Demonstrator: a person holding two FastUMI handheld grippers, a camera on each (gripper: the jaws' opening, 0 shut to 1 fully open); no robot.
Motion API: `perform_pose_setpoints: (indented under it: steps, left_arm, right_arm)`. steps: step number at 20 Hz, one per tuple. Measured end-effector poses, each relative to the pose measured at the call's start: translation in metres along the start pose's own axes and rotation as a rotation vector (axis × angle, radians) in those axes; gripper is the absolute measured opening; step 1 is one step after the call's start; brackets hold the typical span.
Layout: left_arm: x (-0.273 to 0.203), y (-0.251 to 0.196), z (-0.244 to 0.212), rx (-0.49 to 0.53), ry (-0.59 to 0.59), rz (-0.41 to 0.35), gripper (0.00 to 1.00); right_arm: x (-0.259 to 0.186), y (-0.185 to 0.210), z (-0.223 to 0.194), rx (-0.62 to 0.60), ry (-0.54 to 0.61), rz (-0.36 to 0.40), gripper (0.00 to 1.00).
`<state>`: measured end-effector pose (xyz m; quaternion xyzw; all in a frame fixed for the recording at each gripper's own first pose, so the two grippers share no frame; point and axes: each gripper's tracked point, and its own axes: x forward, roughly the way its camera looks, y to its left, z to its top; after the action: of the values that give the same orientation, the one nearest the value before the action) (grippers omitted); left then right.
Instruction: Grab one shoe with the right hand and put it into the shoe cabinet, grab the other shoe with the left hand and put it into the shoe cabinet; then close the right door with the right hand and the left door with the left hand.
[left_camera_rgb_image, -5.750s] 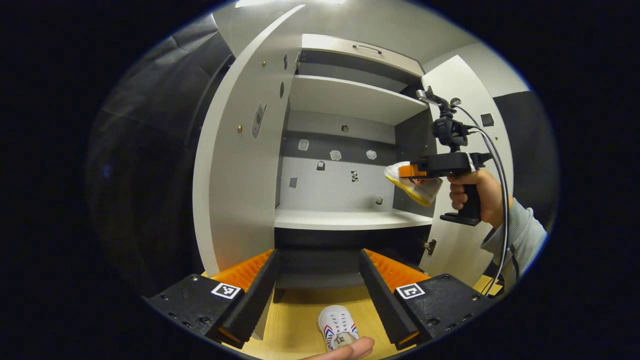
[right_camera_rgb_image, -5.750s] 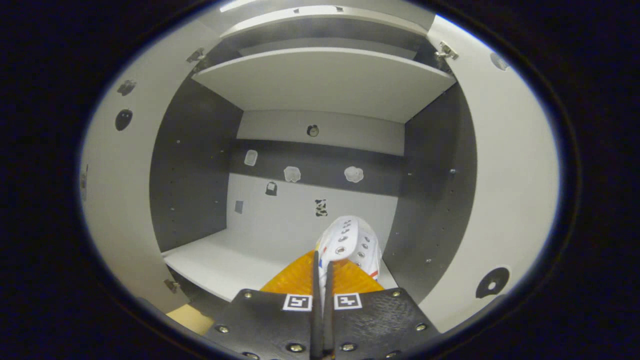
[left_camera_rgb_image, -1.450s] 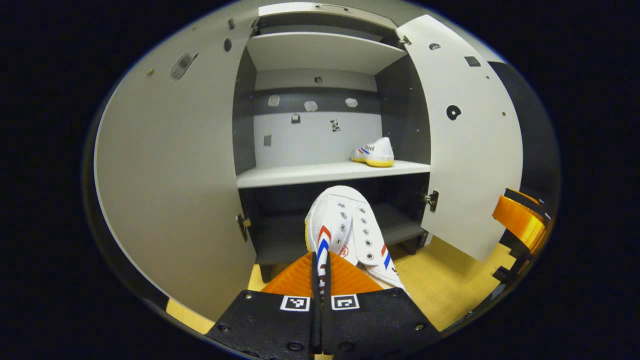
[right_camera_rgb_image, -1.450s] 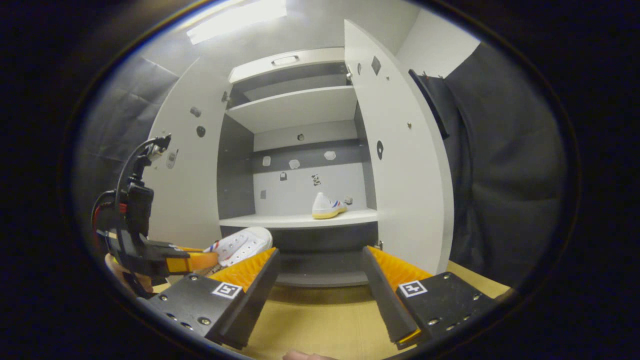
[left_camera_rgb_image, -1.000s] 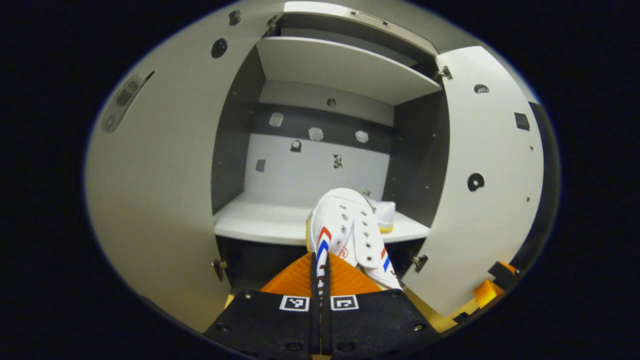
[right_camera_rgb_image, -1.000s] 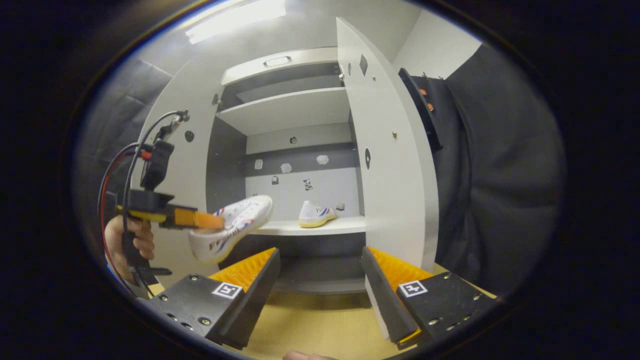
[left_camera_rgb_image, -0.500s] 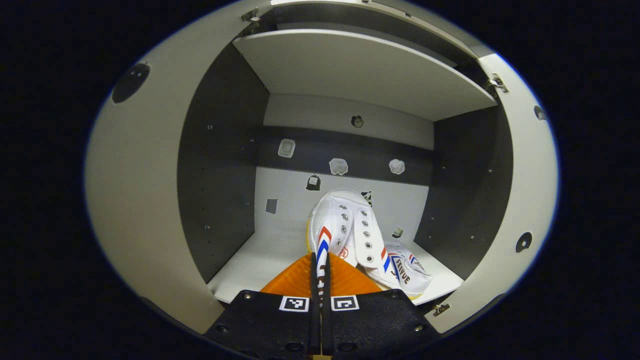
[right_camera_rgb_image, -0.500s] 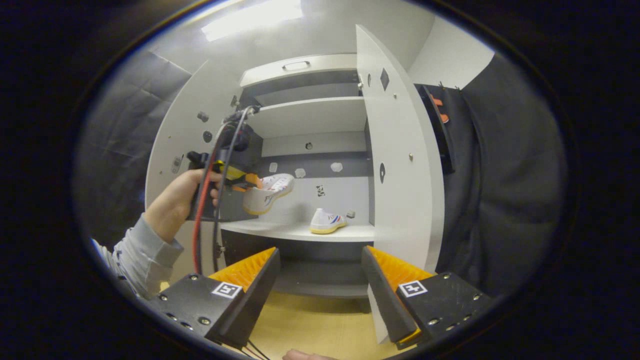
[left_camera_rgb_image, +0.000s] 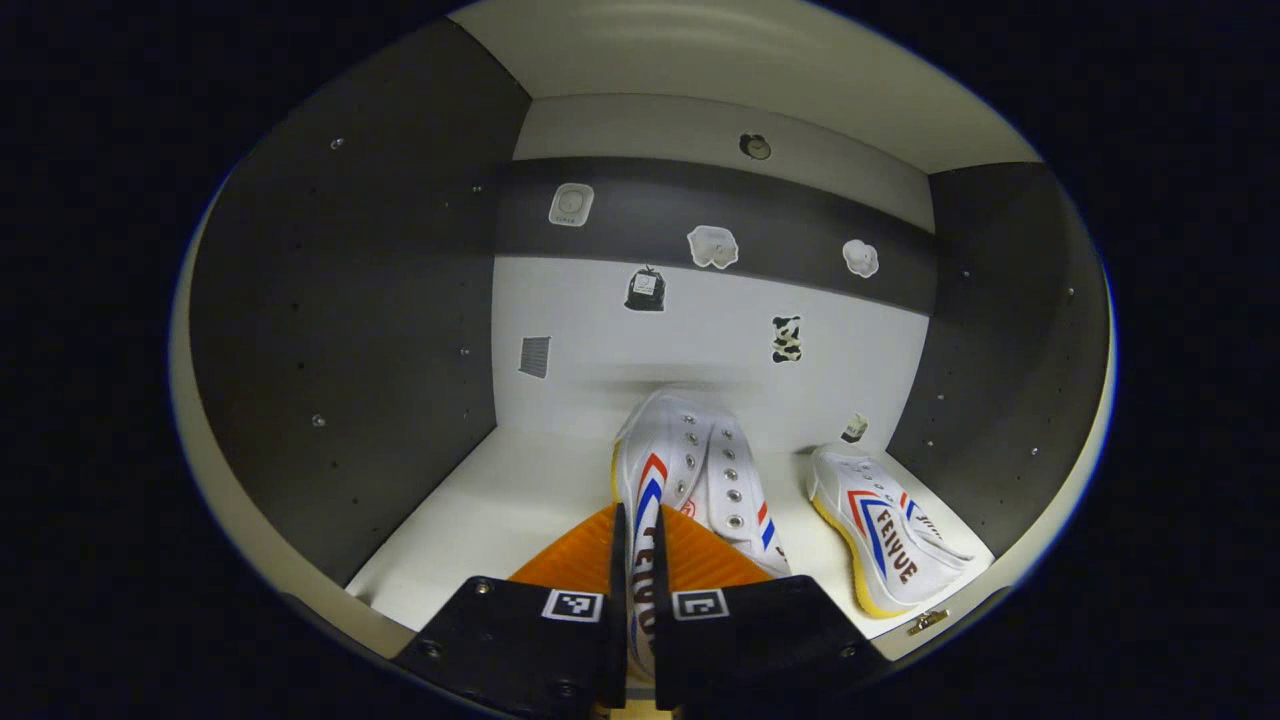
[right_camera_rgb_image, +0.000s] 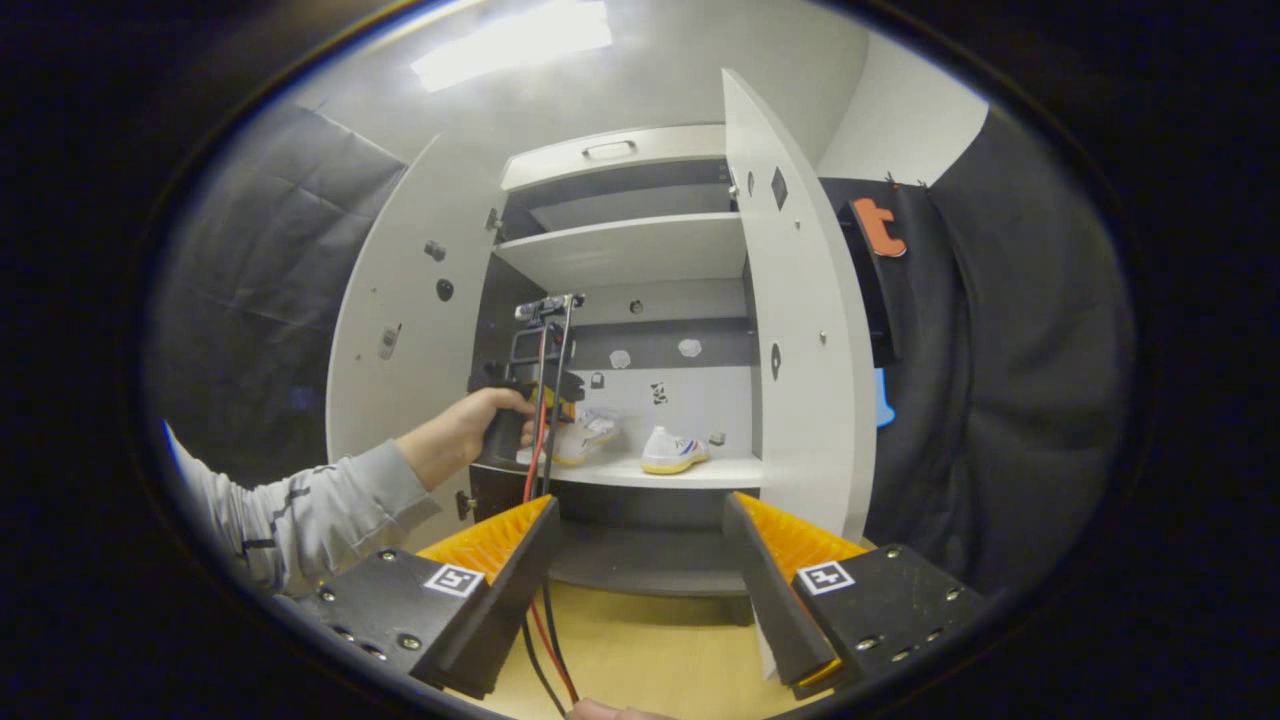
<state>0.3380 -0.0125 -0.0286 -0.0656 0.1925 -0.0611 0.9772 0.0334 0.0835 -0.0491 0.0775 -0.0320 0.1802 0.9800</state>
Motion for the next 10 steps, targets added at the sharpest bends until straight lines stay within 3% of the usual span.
perform_pose_setpoints:
  steps: [1, 4, 5, 10]
  left_arm:
    - [-0.002, 0.004, 0.014, 0.01, -0.055, 0.006, 0.17]
    - [-0.037, 0.002, 0.04, 0.068, -0.138, 0.023, 0.93]
    - [-0.051, 0.003, 0.045, 0.088, -0.149, 0.038, 1.0]
    - [-0.145, 0.0, 0.055, 0.114, -0.216, 0.033, 0.97]
  right_arm:
    - [-0.003, -0.001, 0.0, -0.002, -0.001, -0.01, 0.98]
    - [-0.013, -0.006, 0.005, -0.011, -0.011, -0.046, 0.98]
    - [-0.016, -0.007, 0.005, -0.013, -0.011, -0.057, 0.98]
    - [-0.039, -0.001, 0.011, -0.035, -0.023, -0.08, 0.98]
